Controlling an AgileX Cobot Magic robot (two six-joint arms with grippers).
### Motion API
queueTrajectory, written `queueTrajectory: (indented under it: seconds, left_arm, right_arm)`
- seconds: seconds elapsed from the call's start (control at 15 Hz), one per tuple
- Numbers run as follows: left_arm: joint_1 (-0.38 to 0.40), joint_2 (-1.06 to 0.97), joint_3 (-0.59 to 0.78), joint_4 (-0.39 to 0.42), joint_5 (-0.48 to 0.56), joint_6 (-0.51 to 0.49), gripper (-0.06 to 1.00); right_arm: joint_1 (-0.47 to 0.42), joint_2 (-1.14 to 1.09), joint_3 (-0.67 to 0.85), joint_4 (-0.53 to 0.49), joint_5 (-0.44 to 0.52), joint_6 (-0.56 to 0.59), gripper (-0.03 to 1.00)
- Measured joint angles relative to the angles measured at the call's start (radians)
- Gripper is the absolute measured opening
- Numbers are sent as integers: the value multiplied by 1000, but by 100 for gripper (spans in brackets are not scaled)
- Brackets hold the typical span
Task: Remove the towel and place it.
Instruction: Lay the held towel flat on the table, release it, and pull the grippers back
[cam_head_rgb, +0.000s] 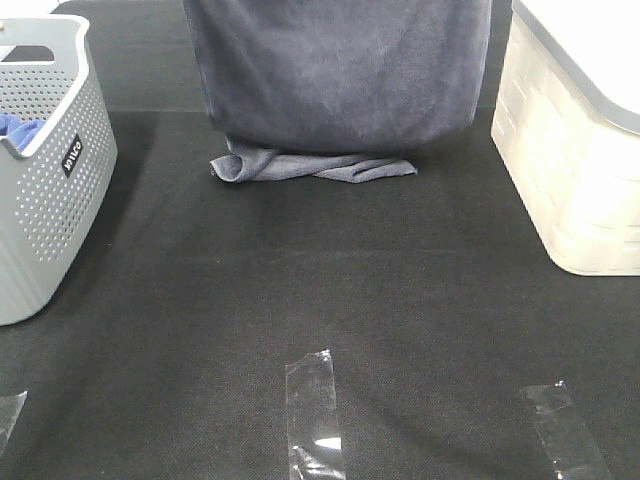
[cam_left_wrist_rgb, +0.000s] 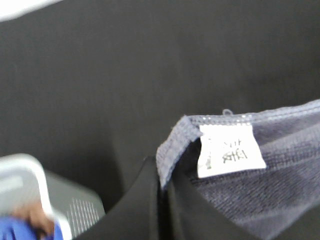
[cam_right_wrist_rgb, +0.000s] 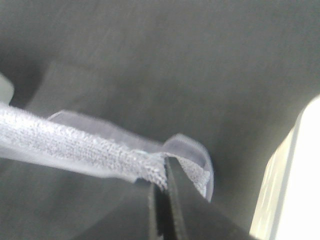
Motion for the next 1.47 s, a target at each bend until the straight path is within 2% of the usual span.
queueTrajectory:
  seconds: [0.07, 0.33, 0.67, 0.73, 0.8, 0.87, 1.07, 1.27, 1.47]
  left_arm:
    - [-1, 0, 0, -24, 29, 0, 0]
    - [-13, -21, 83, -205, 40, 0, 0]
    - [-87, -197, 527, -212, 42, -17, 0]
    - [-87, -197, 527, -212, 42, -17, 0]
    - [-110, -239, 626, -213, 42, -23, 0]
    - [-148, -305, 746, -213, 42, -44, 0]
    - [-219, -472, 996, -219, 41, -123, 0]
    - [-304, -603, 1173, -243, 41, -221, 0]
    - [-428, -694, 1266, -302, 41, -309, 0]
  right_arm:
    - [0, -41, 66, 4, 1, 2, 0]
    - [0, -188, 425, 53, 1, 0, 0]
    - [0, -342, 893, 60, -1, 0, 0]
    - [0, -342, 893, 60, -1, 0, 0]
    - [0, -380, 974, 66, -1, 0, 0]
    - [0, -447, 1093, 75, 0, 0, 0]
    - [0, -601, 1307, 88, 0, 0, 0]
    - [0, -768, 1462, 116, 0, 3, 0]
    - [0, -947, 1574, 125, 0, 52, 0]
